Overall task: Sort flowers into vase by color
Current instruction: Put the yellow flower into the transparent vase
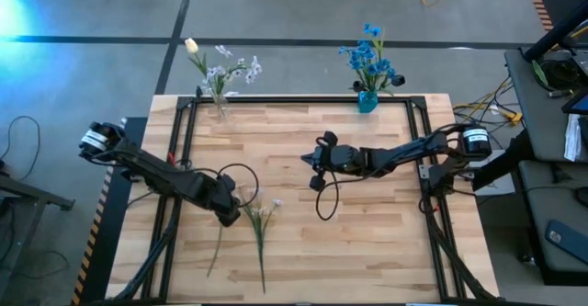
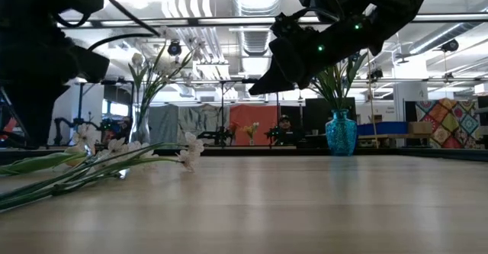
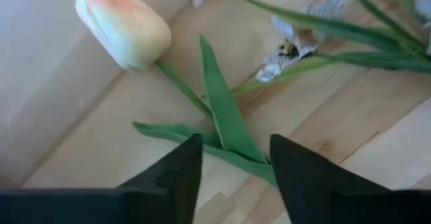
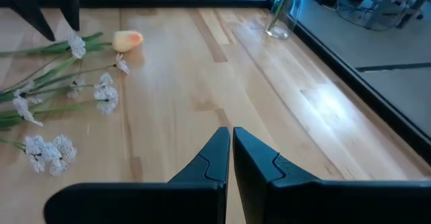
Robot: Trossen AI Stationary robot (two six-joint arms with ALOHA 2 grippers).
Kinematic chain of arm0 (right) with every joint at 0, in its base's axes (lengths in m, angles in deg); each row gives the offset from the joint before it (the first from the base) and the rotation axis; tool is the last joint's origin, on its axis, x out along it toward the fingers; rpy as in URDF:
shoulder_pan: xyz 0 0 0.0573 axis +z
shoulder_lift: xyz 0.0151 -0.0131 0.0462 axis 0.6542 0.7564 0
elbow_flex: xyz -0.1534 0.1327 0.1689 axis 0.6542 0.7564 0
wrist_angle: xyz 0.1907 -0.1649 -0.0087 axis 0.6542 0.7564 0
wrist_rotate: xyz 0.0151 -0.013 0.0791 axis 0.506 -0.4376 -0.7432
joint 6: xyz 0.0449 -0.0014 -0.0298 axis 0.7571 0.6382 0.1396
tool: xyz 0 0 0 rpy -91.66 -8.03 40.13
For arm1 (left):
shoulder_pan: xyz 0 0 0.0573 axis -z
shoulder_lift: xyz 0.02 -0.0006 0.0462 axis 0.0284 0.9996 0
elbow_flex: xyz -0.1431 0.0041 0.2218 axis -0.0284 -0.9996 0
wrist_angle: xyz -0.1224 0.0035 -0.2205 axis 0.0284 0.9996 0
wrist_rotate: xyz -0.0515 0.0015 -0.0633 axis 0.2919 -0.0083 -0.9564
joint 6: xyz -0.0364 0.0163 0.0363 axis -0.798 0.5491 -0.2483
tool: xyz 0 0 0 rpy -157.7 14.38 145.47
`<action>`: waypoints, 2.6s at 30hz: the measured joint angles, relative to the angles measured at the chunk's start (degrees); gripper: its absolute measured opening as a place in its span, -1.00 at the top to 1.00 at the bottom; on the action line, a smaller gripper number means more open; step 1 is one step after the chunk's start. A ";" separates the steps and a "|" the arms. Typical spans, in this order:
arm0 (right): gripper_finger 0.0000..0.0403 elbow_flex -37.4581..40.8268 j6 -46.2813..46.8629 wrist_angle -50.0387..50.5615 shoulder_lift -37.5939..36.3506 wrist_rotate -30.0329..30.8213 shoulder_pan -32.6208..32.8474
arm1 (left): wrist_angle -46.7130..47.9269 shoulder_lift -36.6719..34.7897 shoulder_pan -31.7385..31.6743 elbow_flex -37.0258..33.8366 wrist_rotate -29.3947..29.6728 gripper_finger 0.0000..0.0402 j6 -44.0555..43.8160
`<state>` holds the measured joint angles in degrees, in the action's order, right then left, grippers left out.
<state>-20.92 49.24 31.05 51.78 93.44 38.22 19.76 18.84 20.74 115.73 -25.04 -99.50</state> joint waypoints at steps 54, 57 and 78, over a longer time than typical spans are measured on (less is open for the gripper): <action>0.94 0.00 2.54 -1.53 0.55 -0.02 0.92 | 1.49 -36.68 1.32 13.94 79.70 1.00 34.40; 0.94 -0.01 2.48 -1.66 0.55 -0.02 0.92 | 1.70 -40.35 1.32 13.32 82.85 1.00 34.82; 0.94 -0.07 1.54 -4.53 0.57 -0.93 0.90 | -19.57 -45.77 -0.07 11.94 49.85 1.00 68.96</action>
<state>-20.99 50.77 26.52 52.35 92.51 39.12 0.19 -26.92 20.66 127.66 24.80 -30.55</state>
